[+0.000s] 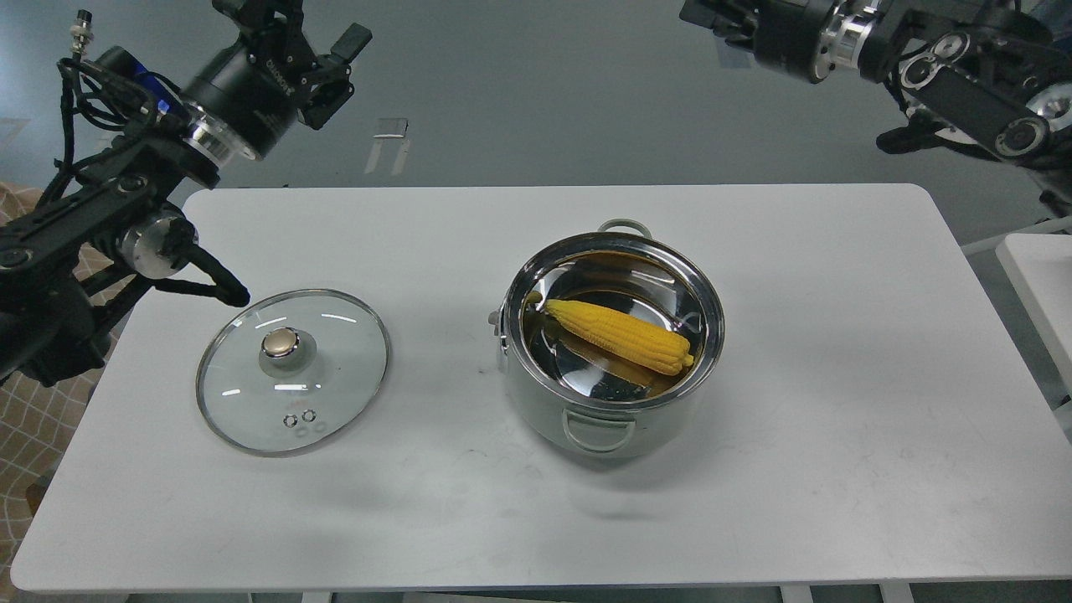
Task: Open pot and put corn in
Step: 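Release the corn into the pot and raise the right gripper away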
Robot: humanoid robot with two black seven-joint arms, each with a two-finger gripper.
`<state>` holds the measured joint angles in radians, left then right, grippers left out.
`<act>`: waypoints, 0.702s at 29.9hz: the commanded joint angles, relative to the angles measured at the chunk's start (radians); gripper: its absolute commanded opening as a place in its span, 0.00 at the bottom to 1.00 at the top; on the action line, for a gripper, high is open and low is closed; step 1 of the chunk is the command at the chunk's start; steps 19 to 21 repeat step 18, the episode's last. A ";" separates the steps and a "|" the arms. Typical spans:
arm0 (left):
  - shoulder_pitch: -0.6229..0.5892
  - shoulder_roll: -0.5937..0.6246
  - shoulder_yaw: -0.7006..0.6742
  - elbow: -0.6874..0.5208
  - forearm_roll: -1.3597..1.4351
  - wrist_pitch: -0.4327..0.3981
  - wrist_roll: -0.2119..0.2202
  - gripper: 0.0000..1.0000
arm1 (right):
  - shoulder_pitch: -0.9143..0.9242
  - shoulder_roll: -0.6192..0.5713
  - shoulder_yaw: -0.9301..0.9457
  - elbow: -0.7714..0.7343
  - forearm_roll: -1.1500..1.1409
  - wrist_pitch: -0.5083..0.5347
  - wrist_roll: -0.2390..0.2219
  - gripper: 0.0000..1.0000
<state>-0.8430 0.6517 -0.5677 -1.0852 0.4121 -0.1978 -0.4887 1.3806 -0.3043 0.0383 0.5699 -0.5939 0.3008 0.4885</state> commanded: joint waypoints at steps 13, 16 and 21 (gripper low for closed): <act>0.091 -0.230 -0.066 0.292 -0.087 -0.152 0.000 0.97 | -0.478 0.093 0.650 -0.008 0.040 -0.011 0.000 1.00; 0.104 -0.231 -0.075 0.300 -0.090 -0.166 0.000 0.97 | -0.503 0.099 0.672 0.004 0.040 -0.008 0.000 1.00; 0.105 -0.234 -0.075 0.300 -0.092 -0.164 0.000 0.97 | -0.520 0.097 0.693 0.010 0.042 -0.008 0.000 1.00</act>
